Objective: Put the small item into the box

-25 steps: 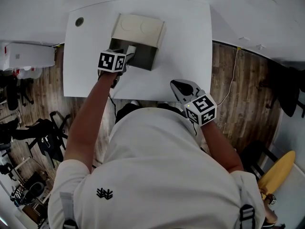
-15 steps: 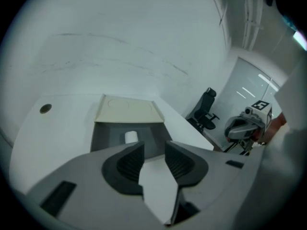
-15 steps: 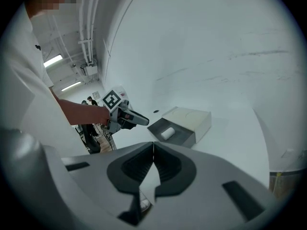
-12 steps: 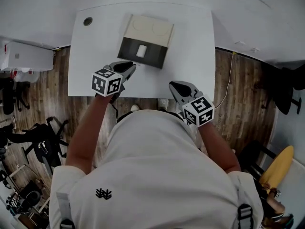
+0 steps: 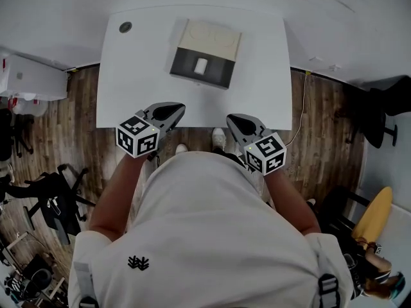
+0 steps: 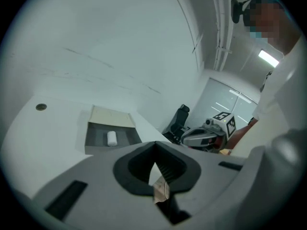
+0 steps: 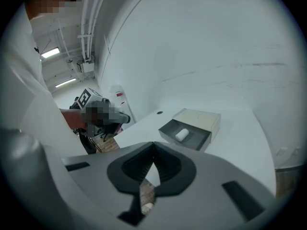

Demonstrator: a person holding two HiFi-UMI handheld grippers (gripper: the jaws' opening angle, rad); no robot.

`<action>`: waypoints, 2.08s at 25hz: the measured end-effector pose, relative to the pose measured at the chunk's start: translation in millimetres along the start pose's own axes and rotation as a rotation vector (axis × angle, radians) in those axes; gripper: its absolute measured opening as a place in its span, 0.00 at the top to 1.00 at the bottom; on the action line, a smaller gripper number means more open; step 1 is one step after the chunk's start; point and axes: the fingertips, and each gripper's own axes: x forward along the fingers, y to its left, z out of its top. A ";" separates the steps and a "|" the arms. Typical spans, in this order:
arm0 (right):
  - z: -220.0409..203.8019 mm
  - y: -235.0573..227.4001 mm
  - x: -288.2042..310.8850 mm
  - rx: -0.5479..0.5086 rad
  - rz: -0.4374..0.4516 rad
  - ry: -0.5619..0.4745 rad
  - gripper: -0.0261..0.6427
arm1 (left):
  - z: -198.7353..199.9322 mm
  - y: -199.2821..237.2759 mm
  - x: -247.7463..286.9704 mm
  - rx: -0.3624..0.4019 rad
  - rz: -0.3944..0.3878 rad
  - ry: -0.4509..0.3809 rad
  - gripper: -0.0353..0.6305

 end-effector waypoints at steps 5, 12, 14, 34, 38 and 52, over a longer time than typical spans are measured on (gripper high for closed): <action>-2.6 27.7 7.1 -0.017 -0.010 0.000 0.95 | -16.8 -16.2 -28.4 0.019 -0.072 0.017 0.94; -11.2 62.2 7.4 -0.008 -0.031 -0.024 0.95 | -34.8 -23.8 -67.8 0.047 -0.098 0.009 0.94; -14.1 69.4 6.3 -0.005 -0.035 -0.019 0.95 | -38.1 -25.1 -73.8 0.051 -0.097 0.008 0.94; -9.1 96.6 3.3 -0.040 -0.052 -0.022 0.95 | -39.7 -36.7 -90.5 0.051 -0.132 -0.039 0.94; -8.1 99.8 5.7 -0.052 -0.047 -0.016 0.95 | -41.2 -33.7 -91.9 0.046 -0.131 -0.042 0.94; -7.2 106.0 7.7 -0.069 -0.050 -0.008 0.95 | -49.9 -29.2 -95.8 0.030 -0.135 -0.037 0.94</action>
